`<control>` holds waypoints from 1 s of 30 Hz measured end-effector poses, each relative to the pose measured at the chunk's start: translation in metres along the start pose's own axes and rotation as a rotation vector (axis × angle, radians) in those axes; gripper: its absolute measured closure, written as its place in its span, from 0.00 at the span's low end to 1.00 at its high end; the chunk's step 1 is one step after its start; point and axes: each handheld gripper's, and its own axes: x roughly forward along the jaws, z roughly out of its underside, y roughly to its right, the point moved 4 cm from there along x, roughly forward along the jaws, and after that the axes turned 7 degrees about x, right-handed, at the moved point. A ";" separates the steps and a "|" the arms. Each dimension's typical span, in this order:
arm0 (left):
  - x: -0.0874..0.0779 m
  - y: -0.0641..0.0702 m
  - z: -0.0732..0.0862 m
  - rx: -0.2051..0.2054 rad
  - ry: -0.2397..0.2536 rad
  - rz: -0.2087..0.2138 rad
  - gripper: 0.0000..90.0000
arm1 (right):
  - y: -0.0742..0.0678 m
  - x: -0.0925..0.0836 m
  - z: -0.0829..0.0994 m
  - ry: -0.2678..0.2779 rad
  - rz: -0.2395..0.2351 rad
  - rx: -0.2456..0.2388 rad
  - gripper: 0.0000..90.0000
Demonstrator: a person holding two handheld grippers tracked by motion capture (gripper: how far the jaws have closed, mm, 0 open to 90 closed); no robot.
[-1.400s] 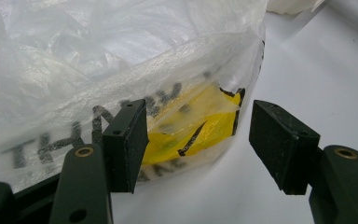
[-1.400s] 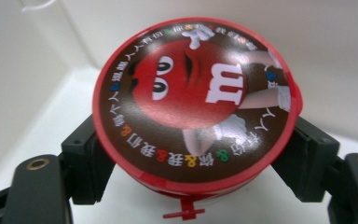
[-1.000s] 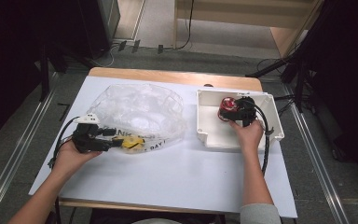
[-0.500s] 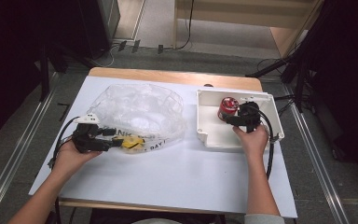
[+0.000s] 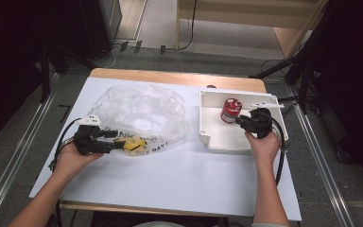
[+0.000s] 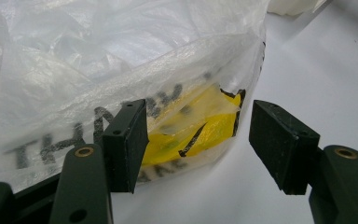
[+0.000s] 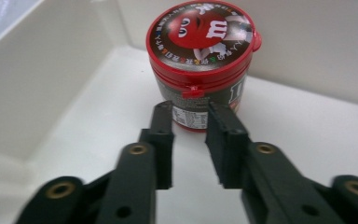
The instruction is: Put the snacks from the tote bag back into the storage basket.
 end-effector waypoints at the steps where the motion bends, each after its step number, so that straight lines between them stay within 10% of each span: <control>1: 0.000 0.000 0.000 0.001 0.000 -0.002 0.42 | 0.000 -0.001 0.000 0.004 0.008 -0.004 0.94; 30: 0.001 -0.001 0.002 -0.007 -0.005 -0.002 0.43 | -0.008 0.011 -0.003 0.012 -0.001 -0.013 1.00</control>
